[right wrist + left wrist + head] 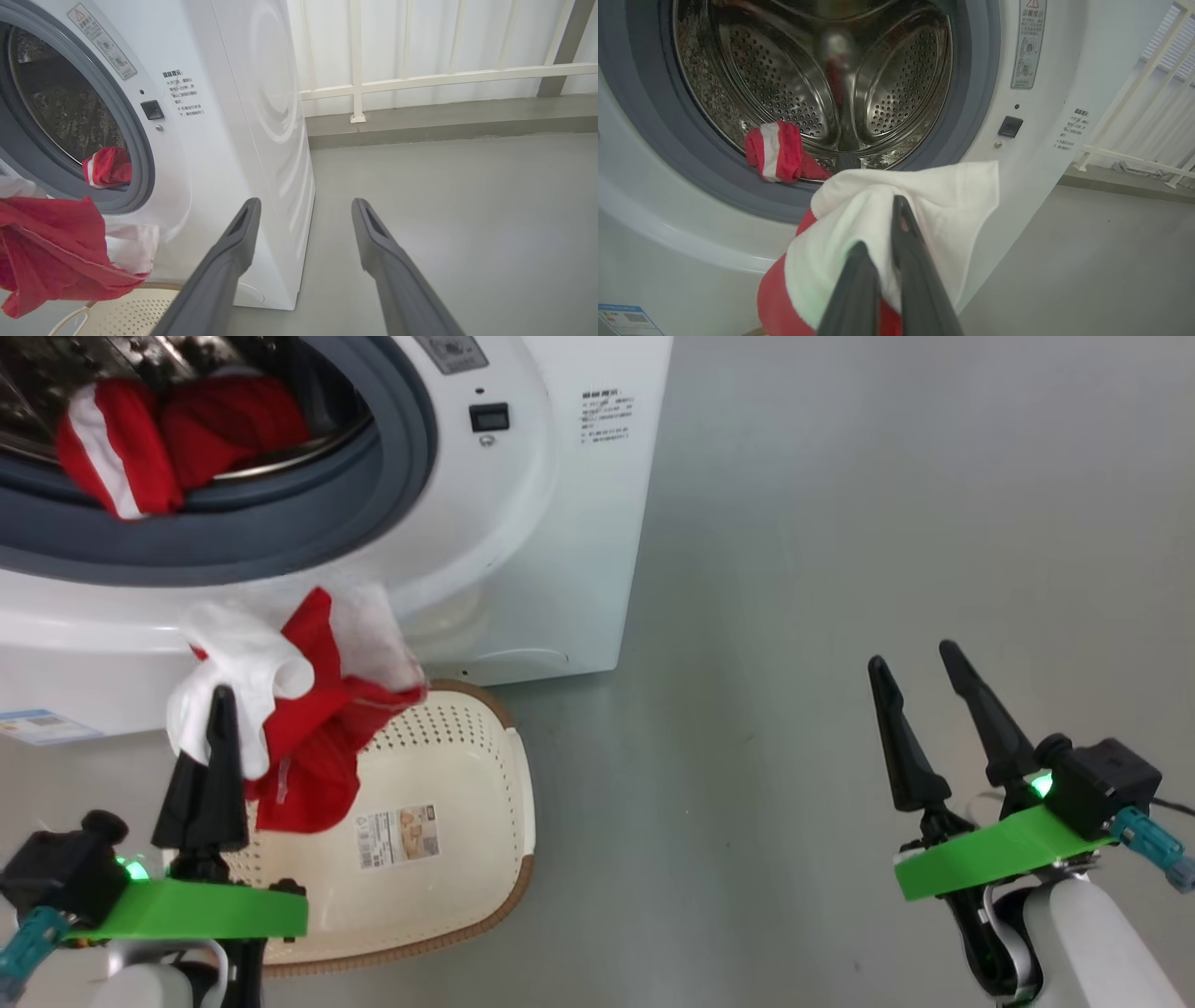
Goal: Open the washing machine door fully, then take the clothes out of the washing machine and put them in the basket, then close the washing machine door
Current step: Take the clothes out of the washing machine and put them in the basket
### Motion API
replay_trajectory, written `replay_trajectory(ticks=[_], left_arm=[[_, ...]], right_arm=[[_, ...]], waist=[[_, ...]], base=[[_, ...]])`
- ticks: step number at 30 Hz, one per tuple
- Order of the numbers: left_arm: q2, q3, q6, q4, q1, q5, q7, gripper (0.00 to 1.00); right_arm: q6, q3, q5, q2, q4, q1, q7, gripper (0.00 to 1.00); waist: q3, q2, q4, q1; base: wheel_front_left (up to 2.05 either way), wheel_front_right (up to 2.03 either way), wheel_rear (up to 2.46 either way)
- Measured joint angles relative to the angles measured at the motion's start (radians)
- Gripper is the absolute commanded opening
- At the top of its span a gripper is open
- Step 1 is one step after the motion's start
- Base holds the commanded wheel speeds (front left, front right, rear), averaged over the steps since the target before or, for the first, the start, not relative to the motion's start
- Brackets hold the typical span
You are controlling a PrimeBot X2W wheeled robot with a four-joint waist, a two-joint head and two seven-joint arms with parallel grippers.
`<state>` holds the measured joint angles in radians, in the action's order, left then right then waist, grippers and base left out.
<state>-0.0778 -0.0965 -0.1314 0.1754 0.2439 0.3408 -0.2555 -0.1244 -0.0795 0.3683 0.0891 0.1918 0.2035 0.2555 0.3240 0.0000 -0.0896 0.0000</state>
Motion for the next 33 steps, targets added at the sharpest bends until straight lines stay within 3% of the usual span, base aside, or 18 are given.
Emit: replay_trajectory(ticks=[13, 33], left_arm=[[0.002, 0.012, 0.000, 0.265, 0.107, -0.007, 0.000, 0.00], [-0.042, 0.110, 0.000, 0.705, 0.386, -0.059, 0.000, 0.00]], right_arm=[[0.000, 0.000, -0.002, 0.000, -0.014, 0.067, 0.000, 1.00], [0.000, -0.019, -0.004, -0.012, -0.038, 0.156, 0.000, 1.00]], waist=[[0.105, 0.0000, -0.009, 0.0000], [0.331, 0.0000, -0.029, 0.0000]], base=[[0.00, 0.00, 0.00], [0.00, 0.00, 0.00]])
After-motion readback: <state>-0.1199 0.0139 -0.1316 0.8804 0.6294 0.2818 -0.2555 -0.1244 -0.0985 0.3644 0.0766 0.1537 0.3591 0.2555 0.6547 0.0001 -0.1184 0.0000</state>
